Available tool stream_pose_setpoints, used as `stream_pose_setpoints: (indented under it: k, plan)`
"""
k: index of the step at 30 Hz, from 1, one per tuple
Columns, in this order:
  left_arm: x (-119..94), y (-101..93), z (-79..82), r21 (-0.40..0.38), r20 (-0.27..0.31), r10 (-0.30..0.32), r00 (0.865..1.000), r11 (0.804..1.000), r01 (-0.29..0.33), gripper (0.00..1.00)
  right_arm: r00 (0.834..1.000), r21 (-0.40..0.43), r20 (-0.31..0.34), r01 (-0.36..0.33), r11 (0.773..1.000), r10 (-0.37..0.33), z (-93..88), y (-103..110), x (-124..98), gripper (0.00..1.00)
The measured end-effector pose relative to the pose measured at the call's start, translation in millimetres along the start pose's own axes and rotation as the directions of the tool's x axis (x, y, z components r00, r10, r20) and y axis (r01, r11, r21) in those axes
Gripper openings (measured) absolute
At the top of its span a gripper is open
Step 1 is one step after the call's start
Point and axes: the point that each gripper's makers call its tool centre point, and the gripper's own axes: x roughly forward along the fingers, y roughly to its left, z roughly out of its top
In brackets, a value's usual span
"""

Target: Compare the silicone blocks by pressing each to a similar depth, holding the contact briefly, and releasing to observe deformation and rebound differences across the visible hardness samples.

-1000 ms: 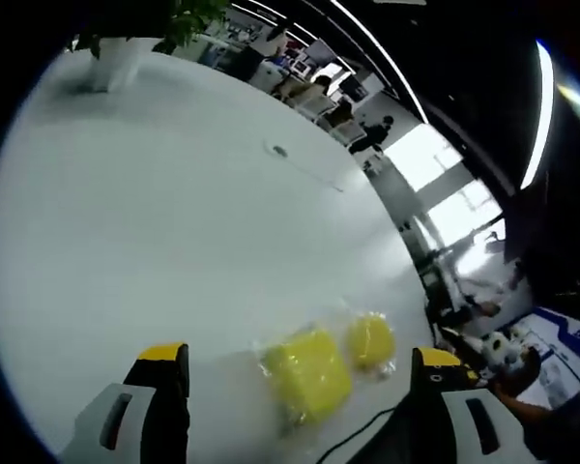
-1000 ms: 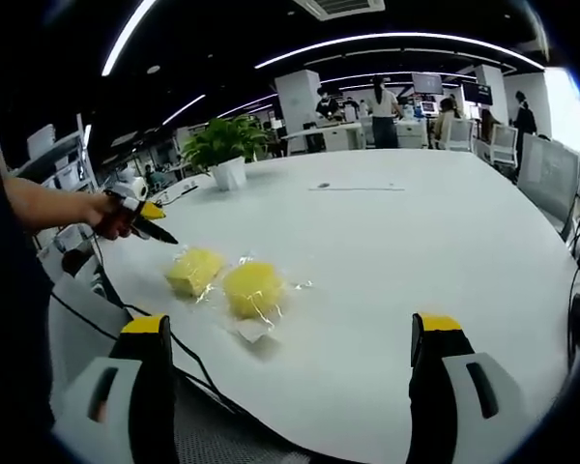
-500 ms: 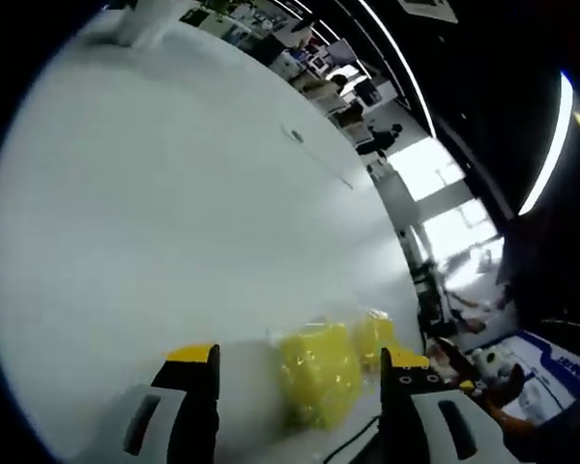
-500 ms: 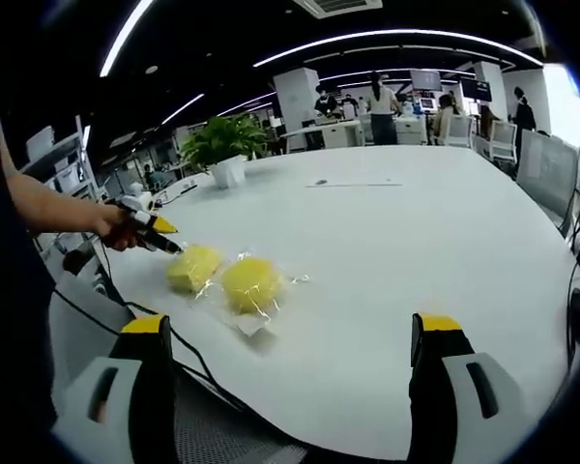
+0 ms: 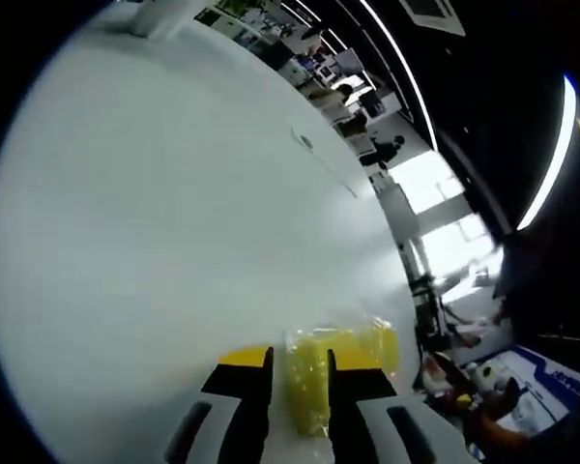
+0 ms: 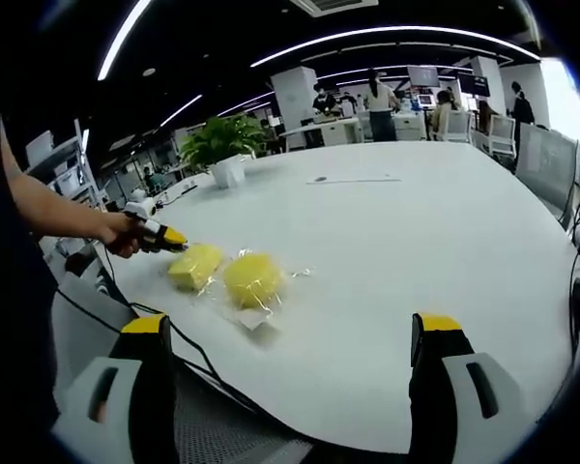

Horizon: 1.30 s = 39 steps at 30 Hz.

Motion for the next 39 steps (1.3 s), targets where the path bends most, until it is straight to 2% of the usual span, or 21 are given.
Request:
stream_pose_setpoints:
  k: [4,7,8,9,14,16,19,24,28,30,31,33,34,39]
  plan:
    - [-0.2,1.6,5.3,-0.037,0.036,0.001,0.999,0.999,0.000,0.17,1.000,0.002,-0.002,0.001,1.000,-0.001,-0.2,0.9,-0.8,0.96]
    - [2.2,3.5,6.1,-0.036,0.038,-0.001,0.999,0.999,0.002,0.16,1.000,0.003,-0.003,0.002,1.000,-0.002,-0.5,1.6,-1.3,0.96]
    - [3.3,4.2,4.7,-0.028,0.030,0.005,1.000,1.000,-0.005,0.16,1.000,0.002,-0.004,0.001,1.000,-0.001,-0.6,1.7,-1.3,0.96]
    - [4.0,5.7,2.9,0.028,0.020,0.015,1.000,0.999,-0.016,0.14,1.000,0.003,-0.005,0.001,1.000,-0.001,-0.7,2.0,-1.4,0.96]
    - [5.5,2.7,3.3,0.008,0.030,0.004,1.000,1.000,-0.004,0.07,1.000,0.002,-0.007,0.000,1.000,0.000,0.2,3.3,-1.3,0.96]
    - [6.2,-1.2,3.6,0.060,0.034,-0.013,0.999,0.998,0.011,0.05,1.000,-0.010,-0.016,-0.002,1.000,0.002,-0.8,4.2,-0.6,0.96]
    - [5.2,-5.5,1.8,0.108,0.024,-0.006,1.000,0.994,0.003,0.02,1.000,-0.006,-0.013,-0.006,1.000,0.006,0.0,5.5,-1.0,0.96]
    - [5.1,-7.3,2.5,0.099,0.009,-0.009,1.000,0.995,0.008,0.01,1.000,-0.001,-0.009,-0.001,1.000,0.001,0.4,4.9,-2.9,0.96]
    - [5.6,-4.0,2.6,0.056,-0.009,-0.004,1.000,0.998,0.004,0.00,1.000,0.000,-0.009,0.000,1.000,0.000,0.0,5.1,-3.6,0.96]
    - [6.2,-0.8,1.8,-0.006,-0.009,-0.001,1.000,1.000,0.001,0.01,1.000,0.004,-0.006,0.001,1.000,-0.001,0.4,5.4,-3.7,0.96]
    - [6.2,-0.5,1.6,-0.013,-0.006,-0.008,1.000,1.000,0.008,0.01,1.000,0.005,-0.005,0.001,1.000,-0.001,0.1,5.7,-3.6,0.96]
    - [6.4,-2.6,-0.7,-0.094,-0.003,-0.046,0.999,0.995,0.045,0.03,1.000,0.005,-0.006,0.001,1.000,-0.001,-0.5,6.5,-3.4,0.96]
    - [6.5,-3.3,-0.3,-0.093,0.012,-0.062,0.998,0.994,0.063,0.04,1.000,0.006,-0.006,0.000,1.000,0.000,-0.5,7.1,-3.2,0.96]
    - [6.4,-1.9,-6.6,-0.111,0.006,-0.060,0.998,0.992,0.061,0.06,1.000,0.006,-0.006,0.000,1.000,0.000,-1.3,7.3,-3.5,0.96]
